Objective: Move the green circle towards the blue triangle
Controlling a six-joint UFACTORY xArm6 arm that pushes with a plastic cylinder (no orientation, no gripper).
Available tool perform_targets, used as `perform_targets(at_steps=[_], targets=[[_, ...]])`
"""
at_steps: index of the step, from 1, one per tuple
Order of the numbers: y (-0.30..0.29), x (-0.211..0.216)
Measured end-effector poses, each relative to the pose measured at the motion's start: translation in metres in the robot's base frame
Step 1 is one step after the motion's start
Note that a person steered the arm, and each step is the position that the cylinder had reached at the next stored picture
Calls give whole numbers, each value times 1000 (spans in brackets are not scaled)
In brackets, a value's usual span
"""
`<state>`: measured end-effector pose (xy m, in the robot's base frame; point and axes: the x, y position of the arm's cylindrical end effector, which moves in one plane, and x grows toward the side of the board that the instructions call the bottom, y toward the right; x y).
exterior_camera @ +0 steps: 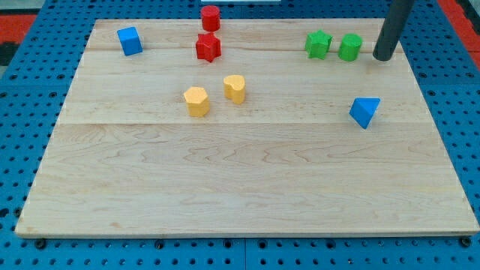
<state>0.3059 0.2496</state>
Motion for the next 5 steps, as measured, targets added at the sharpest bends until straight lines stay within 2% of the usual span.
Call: perform_targets(at_steps=[1,2,3,4,5], targets=[[9,11],[17,-11],[5,-87],[-33,-95],[-69,-66]])
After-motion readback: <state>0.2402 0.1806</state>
